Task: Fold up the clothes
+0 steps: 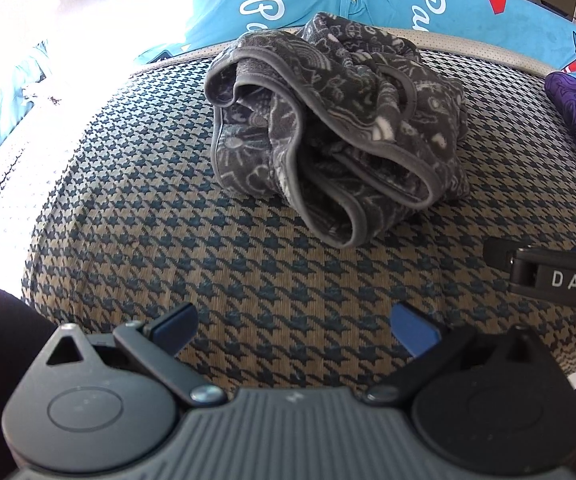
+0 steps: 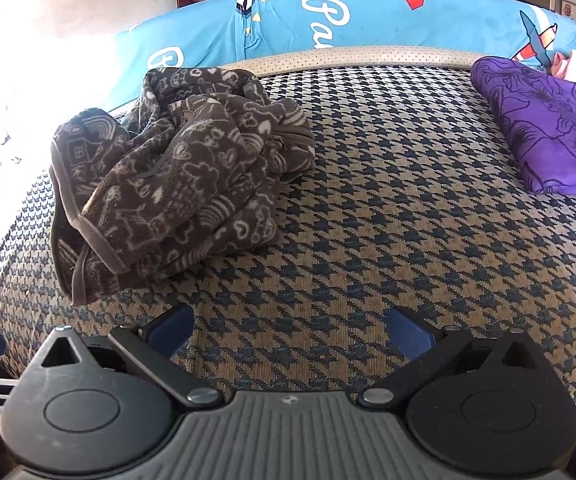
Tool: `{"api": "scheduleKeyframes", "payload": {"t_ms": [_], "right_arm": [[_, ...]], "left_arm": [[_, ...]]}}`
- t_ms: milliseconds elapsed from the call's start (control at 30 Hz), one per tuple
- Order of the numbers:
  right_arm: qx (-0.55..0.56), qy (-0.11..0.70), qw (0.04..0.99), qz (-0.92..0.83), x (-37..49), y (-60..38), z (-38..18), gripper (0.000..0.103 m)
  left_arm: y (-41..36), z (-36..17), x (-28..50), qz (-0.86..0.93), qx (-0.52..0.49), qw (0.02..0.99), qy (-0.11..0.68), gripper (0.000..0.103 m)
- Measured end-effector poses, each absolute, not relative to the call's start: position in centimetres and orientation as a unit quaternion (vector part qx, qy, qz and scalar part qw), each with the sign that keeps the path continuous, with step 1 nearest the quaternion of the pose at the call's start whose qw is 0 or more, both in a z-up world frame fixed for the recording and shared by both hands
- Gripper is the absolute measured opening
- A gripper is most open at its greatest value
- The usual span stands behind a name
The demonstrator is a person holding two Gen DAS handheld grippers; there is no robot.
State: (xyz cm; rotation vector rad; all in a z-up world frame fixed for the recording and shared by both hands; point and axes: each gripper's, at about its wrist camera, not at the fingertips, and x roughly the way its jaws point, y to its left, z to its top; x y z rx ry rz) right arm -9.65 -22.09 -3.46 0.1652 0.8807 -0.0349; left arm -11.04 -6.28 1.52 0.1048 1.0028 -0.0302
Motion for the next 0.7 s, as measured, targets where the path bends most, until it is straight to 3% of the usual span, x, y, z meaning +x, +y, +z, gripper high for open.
{"api": "scheduleKeyframes", "payload": {"t_ms": [700], "right_arm": [[0.081, 0.431, 0.898, -0.021, -9.8, -21.8, -3.5, 0.103]], "left_arm": [[-5.7, 1.9, -12.8, -0.011, 0.041, 0.87, 0.491, 0.103]]}}
